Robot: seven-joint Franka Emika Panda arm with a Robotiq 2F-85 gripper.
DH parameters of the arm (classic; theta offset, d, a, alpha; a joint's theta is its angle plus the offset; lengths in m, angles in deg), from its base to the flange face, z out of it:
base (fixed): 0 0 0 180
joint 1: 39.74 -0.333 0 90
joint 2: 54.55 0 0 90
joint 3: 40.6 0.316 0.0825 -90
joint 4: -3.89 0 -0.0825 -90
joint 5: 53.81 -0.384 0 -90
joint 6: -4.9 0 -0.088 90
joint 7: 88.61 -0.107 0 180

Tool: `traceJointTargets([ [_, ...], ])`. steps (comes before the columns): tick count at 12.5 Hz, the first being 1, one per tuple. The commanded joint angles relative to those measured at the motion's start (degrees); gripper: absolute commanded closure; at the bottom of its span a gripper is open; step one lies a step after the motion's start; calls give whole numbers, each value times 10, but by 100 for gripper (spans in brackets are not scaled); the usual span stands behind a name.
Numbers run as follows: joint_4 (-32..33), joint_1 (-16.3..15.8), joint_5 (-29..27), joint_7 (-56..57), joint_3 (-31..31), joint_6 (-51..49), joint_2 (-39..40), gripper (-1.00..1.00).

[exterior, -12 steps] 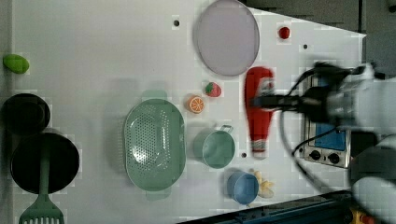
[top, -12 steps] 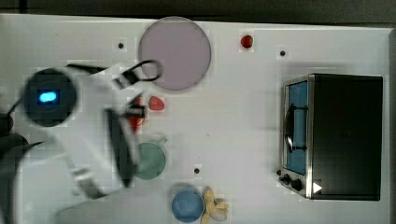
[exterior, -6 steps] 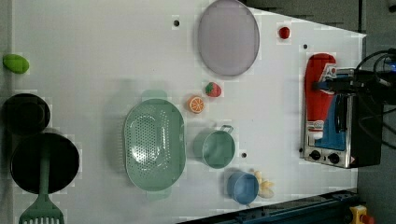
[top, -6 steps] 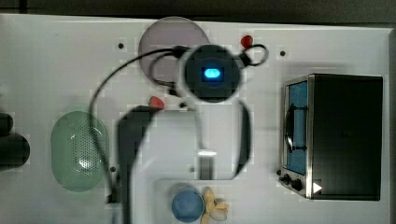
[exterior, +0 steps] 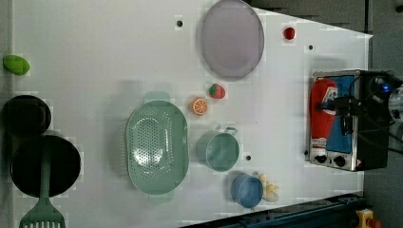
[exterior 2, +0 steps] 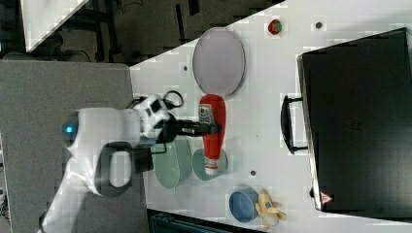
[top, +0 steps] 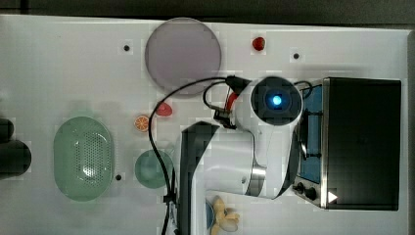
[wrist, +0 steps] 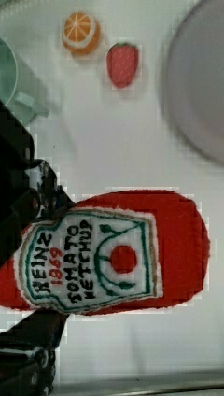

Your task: Pick ketchup from strainer and place it on the table

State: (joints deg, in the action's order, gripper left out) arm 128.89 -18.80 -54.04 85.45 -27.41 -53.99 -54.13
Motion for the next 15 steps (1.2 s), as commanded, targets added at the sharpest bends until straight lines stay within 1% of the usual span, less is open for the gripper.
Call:
traceJointTargets([
  [1,47,-17,-5,22,13,63,17,-13],
  [4,65,-17,-5,22,13,105,68,-13],
  [5,66,-17,-5,22,13,125,88,-19],
  [7,67,-17,-4,22,13,171,124,-61],
  [8,67,-17,-4,22,14,179,133,-83],
  [9,65,-18,-4,22,17,179,132,-100],
  [12,52,-18,-5,-10,17,152,91,-100],
  [15,8,-18,-5,-109,15,64,24,-100],
])
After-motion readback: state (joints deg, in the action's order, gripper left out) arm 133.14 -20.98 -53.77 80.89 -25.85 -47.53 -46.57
